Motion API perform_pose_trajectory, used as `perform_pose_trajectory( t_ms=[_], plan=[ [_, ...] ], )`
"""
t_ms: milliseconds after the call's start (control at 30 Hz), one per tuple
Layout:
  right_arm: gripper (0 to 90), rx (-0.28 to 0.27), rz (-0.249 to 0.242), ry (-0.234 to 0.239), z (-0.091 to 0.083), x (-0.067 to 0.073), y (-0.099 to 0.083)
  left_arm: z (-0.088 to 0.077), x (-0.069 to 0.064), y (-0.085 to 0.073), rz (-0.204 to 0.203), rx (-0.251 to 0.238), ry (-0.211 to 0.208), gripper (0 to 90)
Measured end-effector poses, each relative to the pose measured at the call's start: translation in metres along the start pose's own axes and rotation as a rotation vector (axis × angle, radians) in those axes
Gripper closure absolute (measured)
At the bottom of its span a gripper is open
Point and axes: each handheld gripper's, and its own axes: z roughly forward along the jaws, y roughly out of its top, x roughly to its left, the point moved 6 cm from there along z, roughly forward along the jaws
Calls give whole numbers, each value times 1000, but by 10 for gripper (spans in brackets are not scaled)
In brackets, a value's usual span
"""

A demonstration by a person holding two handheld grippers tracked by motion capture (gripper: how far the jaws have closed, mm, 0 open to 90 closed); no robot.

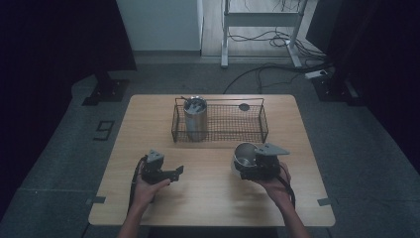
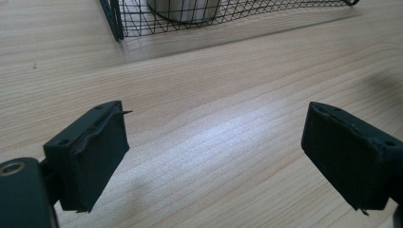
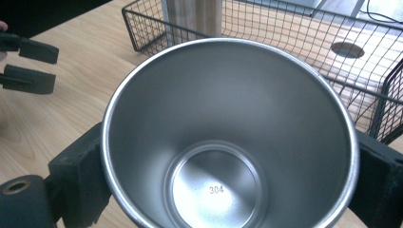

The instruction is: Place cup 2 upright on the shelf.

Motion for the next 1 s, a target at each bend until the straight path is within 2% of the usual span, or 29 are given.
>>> perform_pose_trajectory(
  t_ms=[233,367,633,1000],
  plan=[
    [67,-2,-3,-5,-4,-2,13,-6,5,0,-3,-8,9,83],
    [66,-8,2,1,-8,-4,22,-3,5,-3,35,-8,24,83],
    [67,-30,32,2,-17,-11,46,-1,-1,-4,60,-5,6,82],
    [67,-41,48,-14,-11,-22,62,-3,-2,-6,59,3,-7,82]
  ],
)
